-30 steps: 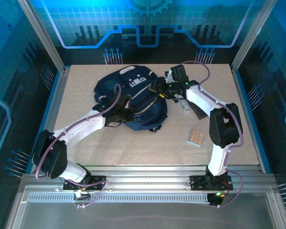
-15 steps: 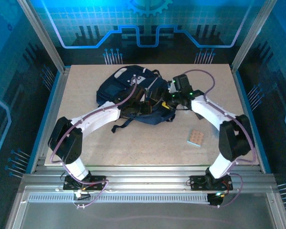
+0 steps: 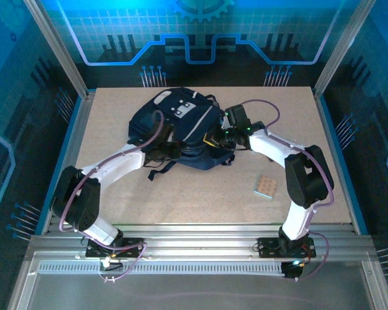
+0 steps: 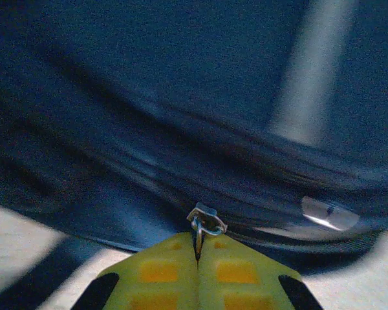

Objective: Pack books, pencil case, and school supplies into a backpack

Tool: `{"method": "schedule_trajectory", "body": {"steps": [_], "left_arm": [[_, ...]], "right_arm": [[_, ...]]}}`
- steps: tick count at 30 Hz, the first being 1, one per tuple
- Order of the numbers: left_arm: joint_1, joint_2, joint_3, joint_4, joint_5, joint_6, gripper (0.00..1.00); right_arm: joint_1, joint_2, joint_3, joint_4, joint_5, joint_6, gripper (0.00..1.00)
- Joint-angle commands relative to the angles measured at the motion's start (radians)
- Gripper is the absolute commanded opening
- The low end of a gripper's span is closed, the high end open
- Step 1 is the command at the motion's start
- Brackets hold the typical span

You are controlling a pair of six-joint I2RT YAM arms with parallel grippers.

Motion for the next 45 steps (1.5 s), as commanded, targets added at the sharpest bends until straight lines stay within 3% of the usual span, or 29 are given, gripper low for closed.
{"method": "schedule_trajectory", "body": {"steps": [1, 4, 7, 8, 9, 10, 13, 14, 17, 23, 32, 37, 42, 45], "left_arm": [[0.123, -0.045, -0.042, -0.062, -0.159, 0.062, 0.00], [0.211, -0.039, -0.052, -0.039, -0.199, 0.080, 0.00], [0.238, -0.010, -0.003, -0.039, -0.205, 0.102, 0.00], [0.235, 0.002, 0.025, -0.051, -0.191, 0.106, 0.09], [0.231, 0.012, 0.053, -0.068, -0.174, 0.104, 0.34], [0.224, 0.018, 0.076, -0.080, -0.150, 0.103, 0.44], [0.151, 0.016, 0.146, -0.128, -0.151, 0.139, 0.70], [0.113, 0.013, 0.171, -0.148, -0.175, 0.159, 0.75], [0.017, 0.011, 0.229, -0.163, -0.189, 0.204, 0.78], [-0.096, 0.101, 0.327, -0.120, -0.139, 0.250, 0.78], [-0.153, 0.409, 0.568, -0.180, -0.059, 0.349, 0.77], [-0.159, 0.519, 0.630, -0.190, -0.041, 0.367, 0.76], [-0.132, 0.611, 0.662, -0.241, -0.101, 0.369, 0.72], [-0.128, 0.637, 0.686, -0.308, -0.028, 0.342, 0.73]], "right_arm": [[-0.024, -0.053, -0.010, 0.024, 0.058, -0.032, 0.00], [-0.019, -0.061, -0.012, 0.029, 0.047, -0.032, 0.00], [-0.001, -0.070, -0.003, 0.029, 0.027, -0.041, 0.00], [0.006, -0.073, 0.004, 0.028, 0.015, -0.051, 0.00], [0.010, -0.076, 0.016, 0.012, 0.006, -0.063, 0.00], [0.011, -0.079, 0.026, -0.006, 0.000, -0.076, 0.04], [0.009, -0.106, 0.053, -0.084, -0.003, -0.135, 0.57], [0.006, -0.122, 0.058, -0.125, 0.012, -0.162, 0.68], [-0.014, -0.177, 0.053, -0.237, 0.093, -0.243, 0.79], [-0.118, -0.275, -0.005, -0.388, 0.255, -0.356, 0.86], [-0.321, -0.388, -0.157, -0.410, 0.256, -0.413, 0.88], [-0.354, -0.417, -0.205, -0.396, 0.234, -0.418, 0.88], [-0.358, -0.419, -0.201, -0.397, 0.234, -0.428, 0.87], [-0.377, -0.412, -0.189, -0.405, 0.246, -0.433, 0.87]]}}
